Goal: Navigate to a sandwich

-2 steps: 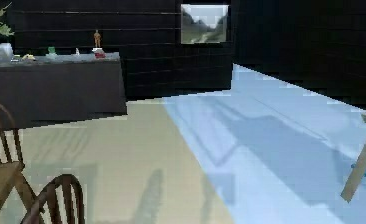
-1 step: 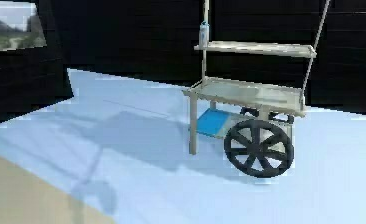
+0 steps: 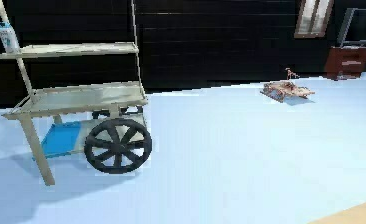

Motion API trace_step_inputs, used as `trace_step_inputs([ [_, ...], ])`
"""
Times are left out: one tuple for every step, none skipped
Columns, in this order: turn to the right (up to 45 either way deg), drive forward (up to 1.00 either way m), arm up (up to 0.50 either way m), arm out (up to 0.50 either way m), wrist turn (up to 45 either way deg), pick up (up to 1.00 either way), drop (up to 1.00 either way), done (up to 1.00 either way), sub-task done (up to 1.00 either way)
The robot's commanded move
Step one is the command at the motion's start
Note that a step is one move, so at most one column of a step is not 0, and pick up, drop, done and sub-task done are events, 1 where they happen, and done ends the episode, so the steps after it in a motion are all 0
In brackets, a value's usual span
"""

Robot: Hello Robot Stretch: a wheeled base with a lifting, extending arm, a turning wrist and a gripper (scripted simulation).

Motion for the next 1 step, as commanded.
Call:
trace_step_inputs([
  [39.0,0.00,0.00,0.00,0.0,0.00,0.00,0.00,0.00],
])
